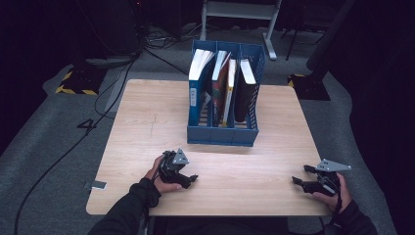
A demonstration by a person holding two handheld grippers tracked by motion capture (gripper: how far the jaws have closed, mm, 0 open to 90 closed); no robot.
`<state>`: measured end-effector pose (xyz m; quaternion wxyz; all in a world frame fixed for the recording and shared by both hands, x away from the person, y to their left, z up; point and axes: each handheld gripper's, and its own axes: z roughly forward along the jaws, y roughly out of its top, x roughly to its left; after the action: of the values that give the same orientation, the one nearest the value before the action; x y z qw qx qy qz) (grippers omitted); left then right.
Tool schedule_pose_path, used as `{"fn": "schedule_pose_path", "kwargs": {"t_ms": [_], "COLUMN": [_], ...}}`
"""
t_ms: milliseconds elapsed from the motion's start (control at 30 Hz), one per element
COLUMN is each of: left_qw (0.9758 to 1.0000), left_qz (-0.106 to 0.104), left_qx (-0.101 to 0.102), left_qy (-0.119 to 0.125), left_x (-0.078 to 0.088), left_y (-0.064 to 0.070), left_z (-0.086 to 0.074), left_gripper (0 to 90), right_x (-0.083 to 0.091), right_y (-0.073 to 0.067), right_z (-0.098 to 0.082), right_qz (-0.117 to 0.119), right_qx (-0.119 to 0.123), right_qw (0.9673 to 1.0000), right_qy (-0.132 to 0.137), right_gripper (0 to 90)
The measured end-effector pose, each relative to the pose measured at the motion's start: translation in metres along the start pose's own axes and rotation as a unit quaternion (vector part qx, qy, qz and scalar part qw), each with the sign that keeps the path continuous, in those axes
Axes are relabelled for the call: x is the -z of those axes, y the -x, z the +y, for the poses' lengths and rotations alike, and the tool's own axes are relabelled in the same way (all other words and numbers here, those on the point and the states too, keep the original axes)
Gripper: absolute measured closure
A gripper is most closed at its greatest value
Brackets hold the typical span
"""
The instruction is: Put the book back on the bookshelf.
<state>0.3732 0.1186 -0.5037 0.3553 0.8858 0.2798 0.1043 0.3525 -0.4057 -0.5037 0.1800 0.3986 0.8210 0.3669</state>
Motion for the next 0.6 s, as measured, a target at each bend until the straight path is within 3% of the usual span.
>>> {"fn": "schedule_pose_path", "kwargs": {"t_ms": [600], "left_qw": [1.0], "left_qz": [0.0], "left_qx": [-0.001], "left_qy": [0.002], "left_x": [0.0011], "left_y": [0.0004], "left_z": [-0.0012], "left_gripper": [15.9], "right_x": [-0.0006], "right_y": [0.0007], "right_z": [0.0004], "right_qz": [0.001], "right_qx": [0.002], "right_qw": [1.0], "right_qy": [-0.001], "right_gripper": [23.0]}}
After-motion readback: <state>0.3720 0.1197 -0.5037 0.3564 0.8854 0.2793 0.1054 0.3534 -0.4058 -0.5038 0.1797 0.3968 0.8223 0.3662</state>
